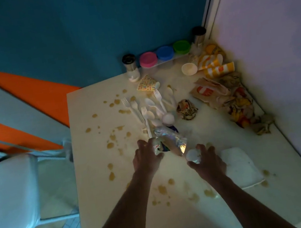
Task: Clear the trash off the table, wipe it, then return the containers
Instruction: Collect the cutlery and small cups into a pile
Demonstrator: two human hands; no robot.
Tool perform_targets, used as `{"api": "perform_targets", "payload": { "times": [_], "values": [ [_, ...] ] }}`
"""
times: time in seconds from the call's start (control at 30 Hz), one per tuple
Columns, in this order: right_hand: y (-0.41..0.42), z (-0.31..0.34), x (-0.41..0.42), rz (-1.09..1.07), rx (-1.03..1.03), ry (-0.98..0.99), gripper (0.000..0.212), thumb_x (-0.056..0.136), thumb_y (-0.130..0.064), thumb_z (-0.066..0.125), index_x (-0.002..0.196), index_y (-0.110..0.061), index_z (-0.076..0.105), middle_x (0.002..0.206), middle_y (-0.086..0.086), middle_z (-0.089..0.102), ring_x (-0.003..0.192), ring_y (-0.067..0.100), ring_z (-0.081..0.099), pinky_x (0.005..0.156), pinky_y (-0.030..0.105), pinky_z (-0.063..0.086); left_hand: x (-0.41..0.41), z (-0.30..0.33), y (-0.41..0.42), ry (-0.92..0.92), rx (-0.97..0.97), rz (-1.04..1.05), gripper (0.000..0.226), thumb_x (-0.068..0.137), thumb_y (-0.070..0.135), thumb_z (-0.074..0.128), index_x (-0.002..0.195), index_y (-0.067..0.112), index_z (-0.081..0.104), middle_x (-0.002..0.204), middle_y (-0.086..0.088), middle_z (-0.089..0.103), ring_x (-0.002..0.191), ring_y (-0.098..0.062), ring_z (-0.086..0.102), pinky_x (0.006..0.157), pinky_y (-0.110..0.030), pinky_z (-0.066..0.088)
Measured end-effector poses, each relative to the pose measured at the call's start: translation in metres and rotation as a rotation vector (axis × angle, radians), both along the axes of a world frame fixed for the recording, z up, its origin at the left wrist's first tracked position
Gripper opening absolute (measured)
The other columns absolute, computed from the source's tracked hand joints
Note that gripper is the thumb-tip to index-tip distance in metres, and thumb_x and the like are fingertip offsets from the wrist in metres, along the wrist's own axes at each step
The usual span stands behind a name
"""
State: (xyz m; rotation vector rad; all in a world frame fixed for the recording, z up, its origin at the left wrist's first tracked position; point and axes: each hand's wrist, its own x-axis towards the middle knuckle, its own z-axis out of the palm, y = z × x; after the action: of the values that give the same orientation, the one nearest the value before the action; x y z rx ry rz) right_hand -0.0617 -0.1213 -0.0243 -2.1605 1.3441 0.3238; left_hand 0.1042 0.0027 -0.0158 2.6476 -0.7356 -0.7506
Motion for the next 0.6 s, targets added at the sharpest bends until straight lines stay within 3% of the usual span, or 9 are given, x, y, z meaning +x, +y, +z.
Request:
{"api": "perform_targets", "payload": {
  "times": [0.13,0.27,0.43,0.5,0.6],
  "values": [
    [0.0,-0.007,-0.004,0.006,-0.056,-0.04,0.052,0.081,-0.054,0.069,0.124,-0.031,0.049,0.118,0.003,0.051,0.103,0.029,0.062,0.077,0.035,0.048,-0.001,-0.012,0.006,-0.132,0.05,-0.088,0.05,0.093,0.037,0.067,0.138,0.026,0.049,0.125,-0.006,0.043,0.108,-0.03,0.059,0.086,-0.042,0.054],
    [-0.007,-0.009,-0.008,-0.03,-0.035,-0.074,0.055,0.073,-0.049,0.074,0.118,-0.028,0.051,0.115,-0.002,0.052,0.097,0.025,0.062,0.074,0.034,0.048,0.001,-0.014,0.014,-0.134,0.028,-0.064,0.048,0.091,0.034,0.068,0.134,0.025,0.05,0.121,-0.005,0.042,0.106,-0.029,0.059,0.083,-0.041,0.055],
    [-0.026,-0.004,-0.008,-0.133,0.034,-0.11,0.051,0.068,-0.043,0.078,0.109,-0.031,0.051,0.106,-0.008,0.061,0.095,0.022,0.062,0.073,0.032,0.046,0.003,-0.015,0.026,-0.185,0.116,-0.007,0.064,0.087,0.047,0.071,0.143,0.03,0.043,0.139,-0.001,0.034,0.117,-0.025,0.052,0.079,-0.036,0.057],
    [-0.038,-0.001,-0.01,-0.172,0.074,-0.156,0.053,0.066,-0.046,0.079,0.109,-0.033,0.05,0.103,-0.009,0.062,0.092,0.021,0.062,0.076,0.035,0.052,0.001,-0.016,0.031,-0.189,0.176,0.037,0.063,0.087,0.055,0.067,0.142,0.034,0.043,0.133,-0.002,0.041,0.114,-0.026,0.052,0.076,-0.035,0.055],
    [-0.054,0.006,-0.009,-0.156,0.115,-0.279,0.056,0.069,-0.045,0.081,0.114,-0.031,0.05,0.102,-0.007,0.063,0.091,0.021,0.062,0.079,0.039,0.055,0.0,-0.016,0.035,-0.152,0.176,0.09,0.044,0.09,0.052,0.062,0.129,0.033,0.051,0.117,-0.005,0.051,0.107,-0.028,0.055,0.073,-0.036,0.054]
  ]
}}
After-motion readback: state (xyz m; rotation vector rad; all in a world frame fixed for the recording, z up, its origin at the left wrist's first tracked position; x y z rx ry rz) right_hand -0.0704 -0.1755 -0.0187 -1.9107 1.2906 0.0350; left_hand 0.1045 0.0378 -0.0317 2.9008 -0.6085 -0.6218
